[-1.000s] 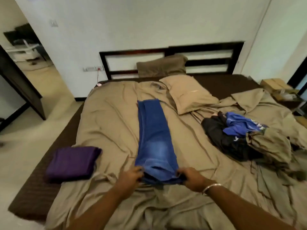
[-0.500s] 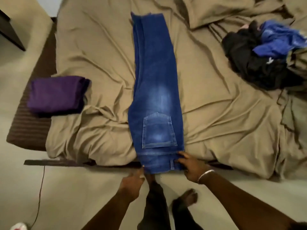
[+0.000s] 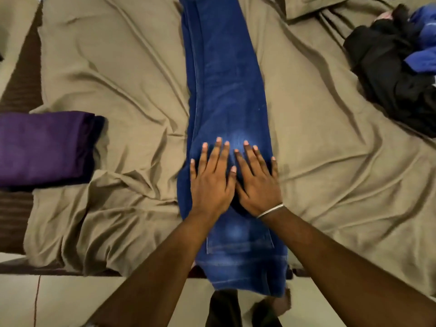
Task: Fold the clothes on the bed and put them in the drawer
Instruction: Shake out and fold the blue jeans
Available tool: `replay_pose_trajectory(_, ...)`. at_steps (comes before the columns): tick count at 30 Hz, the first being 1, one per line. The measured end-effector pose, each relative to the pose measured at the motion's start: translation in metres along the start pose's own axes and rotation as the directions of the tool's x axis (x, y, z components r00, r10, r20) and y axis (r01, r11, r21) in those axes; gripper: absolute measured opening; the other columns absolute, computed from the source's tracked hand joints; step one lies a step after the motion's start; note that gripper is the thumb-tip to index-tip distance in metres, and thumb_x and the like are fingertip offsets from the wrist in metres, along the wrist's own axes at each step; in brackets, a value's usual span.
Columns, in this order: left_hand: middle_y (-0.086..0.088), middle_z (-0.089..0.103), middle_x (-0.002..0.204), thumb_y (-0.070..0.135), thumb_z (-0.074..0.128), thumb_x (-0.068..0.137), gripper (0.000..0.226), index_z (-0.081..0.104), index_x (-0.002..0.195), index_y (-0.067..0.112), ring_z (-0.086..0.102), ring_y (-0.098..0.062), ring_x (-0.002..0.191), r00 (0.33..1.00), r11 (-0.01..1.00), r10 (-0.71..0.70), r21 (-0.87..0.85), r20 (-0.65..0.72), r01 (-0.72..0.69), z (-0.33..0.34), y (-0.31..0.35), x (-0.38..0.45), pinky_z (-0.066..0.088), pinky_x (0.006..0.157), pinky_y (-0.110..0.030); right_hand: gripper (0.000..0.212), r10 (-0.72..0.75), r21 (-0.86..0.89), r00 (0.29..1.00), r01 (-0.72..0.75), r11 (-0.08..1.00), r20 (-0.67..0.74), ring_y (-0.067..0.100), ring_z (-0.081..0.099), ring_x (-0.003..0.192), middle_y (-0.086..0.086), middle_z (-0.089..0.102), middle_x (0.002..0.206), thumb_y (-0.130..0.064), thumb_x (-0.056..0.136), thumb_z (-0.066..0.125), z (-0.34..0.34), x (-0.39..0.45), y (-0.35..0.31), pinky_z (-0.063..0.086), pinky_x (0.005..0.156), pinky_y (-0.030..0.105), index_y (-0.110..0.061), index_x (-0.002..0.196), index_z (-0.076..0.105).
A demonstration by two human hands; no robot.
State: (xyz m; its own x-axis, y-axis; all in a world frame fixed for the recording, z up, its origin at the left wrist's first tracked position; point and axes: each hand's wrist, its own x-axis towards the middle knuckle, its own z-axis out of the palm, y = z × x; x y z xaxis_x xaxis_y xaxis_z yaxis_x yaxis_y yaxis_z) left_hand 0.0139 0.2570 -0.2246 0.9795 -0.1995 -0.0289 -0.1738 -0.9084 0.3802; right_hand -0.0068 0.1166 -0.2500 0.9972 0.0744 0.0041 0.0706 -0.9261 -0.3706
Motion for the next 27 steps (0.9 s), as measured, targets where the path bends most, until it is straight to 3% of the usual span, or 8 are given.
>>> replay_pose_trajectory(4, 0.014, -0.002, 0.165, 0.063, 0.018, 0.097, 0.069, 0.002, 0.158, 0.035, 0.001, -0.025, 0.153, 0.949, 0.950, -0.298, 0.132, 0.104, 0.283, 0.036, -0.050, 0.010, 0.008, 0.118, -0.061, 0.070, 0.021, -0.092, 0.991, -0.009, 0.996, 0.135, 0.016, 0.008, 0.152, -0.004, 0.008, 0.165, -0.063, 0.095, 0.031, 0.036, 0.010, 0.008, 0.013, 0.117, 0.060, -0.032, 0.157, 0.016)
replay_pose_trajectory(6, 0.014, -0.001, 0.165, 0.067, 0.019, 0.097, 0.070, 0.002, 0.158, 0.036, 0.006, -0.031, 0.152, 0.937, 0.934, -0.341, 0.139, 0.076, 0.329, 0.045, -0.054, 0.005, 0.010, 0.115, -0.063, 0.071, 0.028, -0.107, 0.991, -0.014, 0.994, 0.130, 0.016, 0.008, 0.152, -0.005, 0.009, 0.165, -0.064, 0.095, 0.033, 0.041, 0.008, 0.011, 0.012, 0.118, 0.058, -0.033, 0.157, 0.016)
replay_pose_trajectory(13, 0.004, 0.040, 0.154, 0.054, 0.039, 0.093, 0.065, 0.037, 0.151, 0.025, 0.042, -0.033, 0.133, 0.933, 0.926, -0.360, 0.113, -0.019, 0.360, 0.033, -0.043, 0.025, 0.038, 0.099, -0.061, 0.069, 0.028, -0.079, 0.990, -0.018, 0.997, 0.137, 0.016, 0.010, 0.152, -0.006, 0.011, 0.165, -0.064, 0.095, 0.028, 0.036, 0.015, 0.008, 0.019, 0.116, 0.059, -0.034, 0.156, 0.018)
replay_pose_trajectory(16, -0.003, 0.047, 0.146, 0.049, 0.043, 0.091, 0.062, 0.044, 0.144, 0.018, 0.045, -0.031, 0.127, 0.943, 0.940, -0.324, 0.087, -0.077, 0.330, 0.023, -0.037, 0.054, 0.040, 0.094, -0.057, 0.062, 0.029, -0.020, 0.997, -0.028, 0.999, 0.077, 0.019, 0.035, 0.143, -0.006, 0.035, 0.156, -0.065, 0.094, 0.030, 0.029, 0.021, 0.007, 0.028, 0.107, 0.050, -0.033, 0.147, 0.041)
replay_pose_trajectory(19, -0.009, 0.051, 0.140, 0.048, 0.040, 0.095, 0.058, 0.046, 0.142, 0.014, 0.049, -0.032, 0.122, 0.934, 0.939, -0.332, 0.046, -0.134, 0.340, 0.021, -0.041, 0.095, 0.043, 0.091, -0.049, 0.047, 0.078, 0.066, 0.979, -0.067, 0.996, -0.190, 0.024, 0.060, 0.114, 0.000, 0.058, 0.129, -0.053, 0.094, 0.041, 0.015, 0.060, 0.006, 0.031, 0.087, 0.039, -0.022, 0.119, 0.065)
replay_pose_trajectory(21, -0.012, 0.055, 0.131, 0.051, 0.036, 0.098, 0.056, 0.050, 0.138, 0.013, 0.051, -0.034, 0.117, 0.914, 0.924, -0.379, -0.001, -0.144, 0.383, 0.020, -0.044, 0.125, 0.044, 0.091, -0.049, 0.049, 0.073, 0.042, 0.960, -0.064, 0.997, -0.270, 0.023, 0.051, 0.130, 0.004, 0.051, 0.143, -0.048, 0.094, 0.043, 0.009, 0.104, 0.007, 0.032, 0.096, 0.043, -0.020, 0.131, 0.060)
replay_pose_trajectory(24, -0.013, 0.059, 0.117, 0.055, 0.041, 0.099, 0.050, 0.059, 0.121, 0.014, 0.054, -0.035, 0.112, 0.877, 0.886, -0.464, -0.084, -0.122, 0.457, 0.015, -0.048, 0.164, 0.042, 0.090, -0.047, 0.066, 0.020, -0.021, 0.998, -0.021, 1.000, -0.064, 0.017, 0.013, 0.151, -0.001, 0.013, 0.165, -0.056, 0.095, 0.034, 0.018, 0.147, 0.016, 0.012, 0.116, 0.052, -0.028, 0.154, 0.028)
replay_pose_trajectory(27, -0.011, 0.062, 0.108, 0.055, 0.059, 0.090, 0.043, 0.062, 0.107, 0.016, 0.057, -0.033, 0.106, 0.872, 0.866, -0.480, -0.209, -0.092, 0.454, 0.010, -0.052, 0.192, 0.043, 0.088, -0.042, 0.073, 0.033, -0.098, 0.998, -0.027, 0.995, 0.061, 0.016, 0.000, 0.152, -0.004, 0.000, 0.166, -0.064, 0.095, 0.028, 0.040, 0.147, 0.030, 0.006, 0.120, 0.057, -0.028, 0.158, 0.012)
